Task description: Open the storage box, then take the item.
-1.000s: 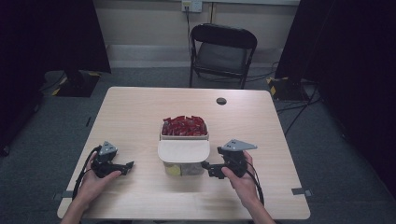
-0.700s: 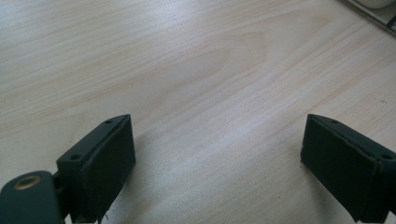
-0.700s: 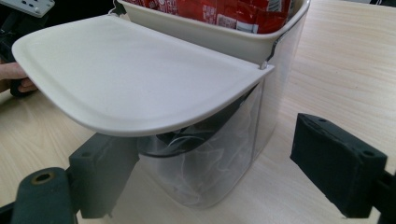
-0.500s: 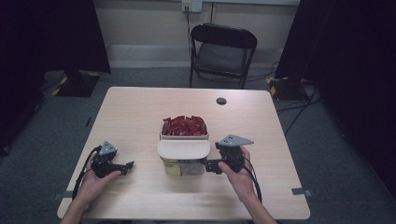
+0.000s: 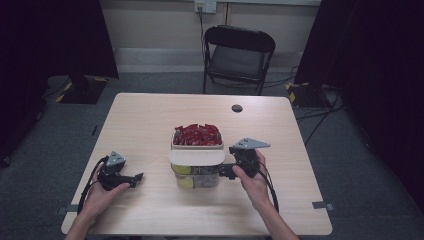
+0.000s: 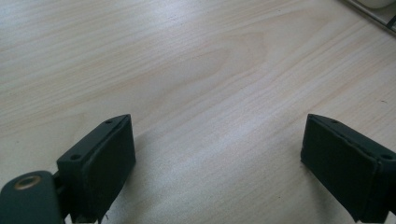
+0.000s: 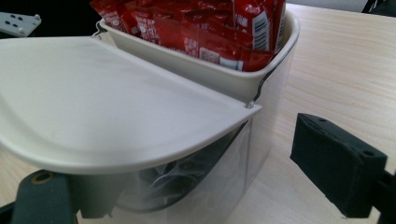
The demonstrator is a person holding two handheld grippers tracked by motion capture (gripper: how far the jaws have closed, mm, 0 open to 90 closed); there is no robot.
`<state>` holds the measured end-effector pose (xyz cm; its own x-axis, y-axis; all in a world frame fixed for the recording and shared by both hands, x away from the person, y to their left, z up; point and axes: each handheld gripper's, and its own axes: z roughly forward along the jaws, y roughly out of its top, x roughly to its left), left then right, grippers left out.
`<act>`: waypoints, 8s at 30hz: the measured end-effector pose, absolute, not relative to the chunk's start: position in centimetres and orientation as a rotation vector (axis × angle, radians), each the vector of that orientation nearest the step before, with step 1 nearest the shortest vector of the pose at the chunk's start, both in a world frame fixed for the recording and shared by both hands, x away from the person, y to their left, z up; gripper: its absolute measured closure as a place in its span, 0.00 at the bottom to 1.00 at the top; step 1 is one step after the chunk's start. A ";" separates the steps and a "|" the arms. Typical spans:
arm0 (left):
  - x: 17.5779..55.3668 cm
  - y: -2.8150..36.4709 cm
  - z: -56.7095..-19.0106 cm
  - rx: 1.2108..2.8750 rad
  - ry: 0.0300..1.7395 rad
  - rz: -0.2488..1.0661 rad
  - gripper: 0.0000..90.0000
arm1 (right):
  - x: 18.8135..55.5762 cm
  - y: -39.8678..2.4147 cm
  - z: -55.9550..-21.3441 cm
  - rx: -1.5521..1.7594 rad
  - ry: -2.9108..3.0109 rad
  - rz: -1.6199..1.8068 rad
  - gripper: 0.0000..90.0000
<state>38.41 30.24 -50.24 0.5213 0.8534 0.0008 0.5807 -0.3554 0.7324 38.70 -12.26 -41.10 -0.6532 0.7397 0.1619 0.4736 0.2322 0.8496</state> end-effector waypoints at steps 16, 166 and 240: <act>38.4 30.2 -50.2 2.073 1.163 0.507 0.11 | 40.1 -11.8 -40.9 1.148 2.229 1.396 0.16; 37.7 16.5 -41.4 1.926 0.754 0.310 0.38 | 43.3 -11.1 -39.9 1.140 2.225 1.461 0.12; 37.5 16.9 -40.6 1.900 0.720 0.240 0.42 | 43.4 -11.2 -40.0 1.139 2.227 1.461 0.11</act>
